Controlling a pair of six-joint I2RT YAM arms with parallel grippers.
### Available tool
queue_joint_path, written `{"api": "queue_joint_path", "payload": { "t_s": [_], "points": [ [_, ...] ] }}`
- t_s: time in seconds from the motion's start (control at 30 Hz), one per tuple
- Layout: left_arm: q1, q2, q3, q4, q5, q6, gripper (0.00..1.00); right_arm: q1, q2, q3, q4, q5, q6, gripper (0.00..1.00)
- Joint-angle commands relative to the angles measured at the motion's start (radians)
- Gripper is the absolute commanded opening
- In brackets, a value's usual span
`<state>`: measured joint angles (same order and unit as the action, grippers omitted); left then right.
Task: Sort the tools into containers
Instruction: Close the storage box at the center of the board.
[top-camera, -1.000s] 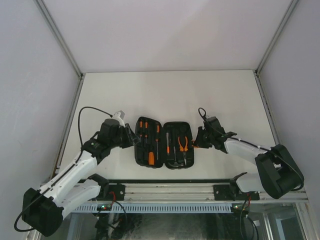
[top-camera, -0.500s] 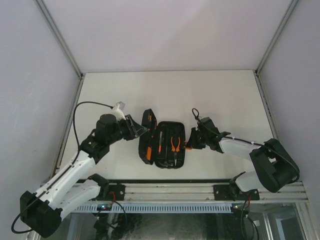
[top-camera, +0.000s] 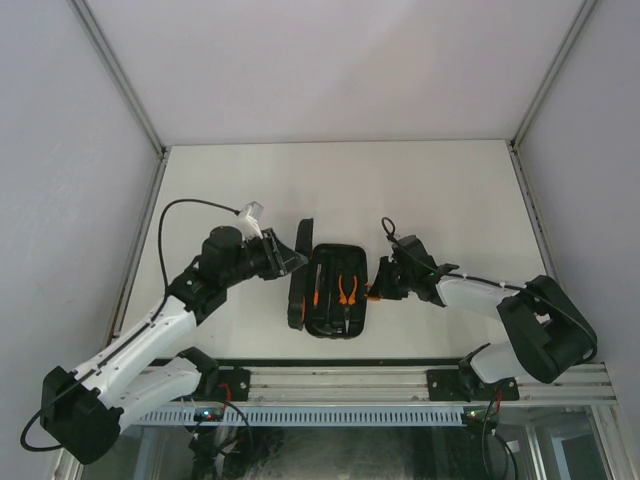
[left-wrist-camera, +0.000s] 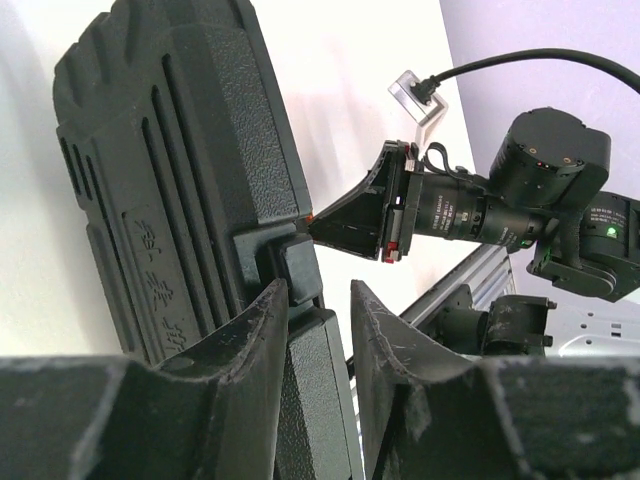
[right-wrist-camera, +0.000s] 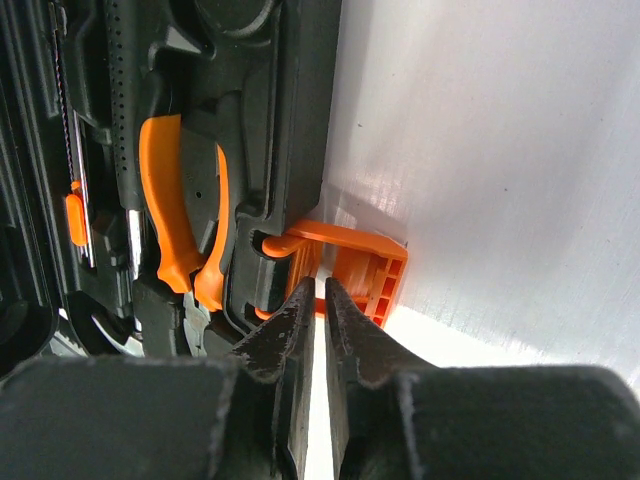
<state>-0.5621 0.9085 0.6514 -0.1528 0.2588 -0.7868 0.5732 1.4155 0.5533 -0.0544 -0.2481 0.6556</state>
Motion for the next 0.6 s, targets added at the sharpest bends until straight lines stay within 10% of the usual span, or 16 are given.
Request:
{"api": "queue_joint_path", "payload": {
  "t_s": [0.0,0.57],
  "points": [
    [-0.026,0.026,0.026,-0.042,0.021,-0.011,0.36,0.028,0.008,0.014,-0.022,-0.037,0.024,0.09],
    [-0.079,0.126,0.06,0.022,0.019,-0.022,0.36,0.031,-0.032,0.012,-0.053,-0.001,0.034,0.09]
  ]
}}
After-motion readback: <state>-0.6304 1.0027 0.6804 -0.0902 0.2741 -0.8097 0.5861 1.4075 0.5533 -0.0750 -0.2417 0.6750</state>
